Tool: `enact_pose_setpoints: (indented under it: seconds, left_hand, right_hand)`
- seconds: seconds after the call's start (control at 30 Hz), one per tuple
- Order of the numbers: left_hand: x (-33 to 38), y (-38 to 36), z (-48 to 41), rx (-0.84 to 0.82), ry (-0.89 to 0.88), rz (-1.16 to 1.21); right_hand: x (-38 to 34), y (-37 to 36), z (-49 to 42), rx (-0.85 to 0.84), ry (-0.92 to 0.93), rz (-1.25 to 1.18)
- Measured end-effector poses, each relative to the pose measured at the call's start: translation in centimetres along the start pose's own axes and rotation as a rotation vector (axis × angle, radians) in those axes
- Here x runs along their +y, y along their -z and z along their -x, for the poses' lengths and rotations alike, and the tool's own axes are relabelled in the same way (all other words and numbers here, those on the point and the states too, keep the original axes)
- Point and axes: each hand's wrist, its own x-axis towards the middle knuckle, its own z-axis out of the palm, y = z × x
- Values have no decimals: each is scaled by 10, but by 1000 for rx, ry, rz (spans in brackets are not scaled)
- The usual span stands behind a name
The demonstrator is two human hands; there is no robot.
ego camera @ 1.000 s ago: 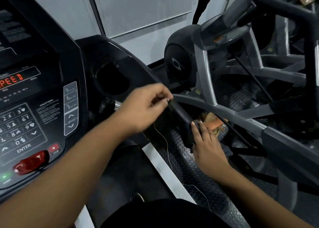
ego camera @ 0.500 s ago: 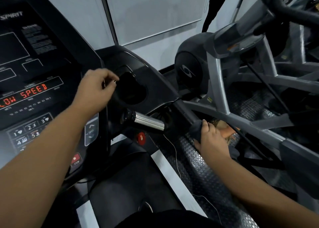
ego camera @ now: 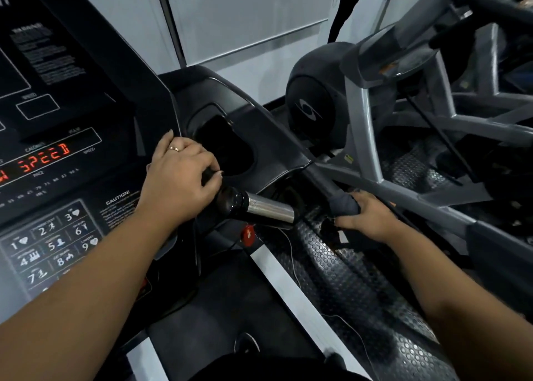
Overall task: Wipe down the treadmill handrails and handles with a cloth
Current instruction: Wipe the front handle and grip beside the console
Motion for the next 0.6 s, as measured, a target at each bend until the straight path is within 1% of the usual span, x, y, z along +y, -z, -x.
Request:
enact_pose_setpoints:
  seconds: [0.13, 0.23, 0.37, 0.43, 0.53, 0.6]
  left_hand:
    - [0, -3, 0, -1, 12, 8]
    - [0, -3, 1, 3, 18, -8]
    - [1, -5, 1, 10, 24, -50]
    - [2, -4, 1, 14, 33, -57]
    - [5, -2, 2, -6, 31, -56]
    - [7, 1, 3, -6, 28, -52]
  right_hand:
    - [-4, -9, 18, 107, 3, 107]
    - [8, -18, 33, 203, 77, 223]
    - [32, -30, 55, 303, 127, 376]
    - [44, -32, 70, 324, 139, 422]
    - [64, -37, 91, 331, 105, 469]
    - [74, -39, 98, 350, 131, 494]
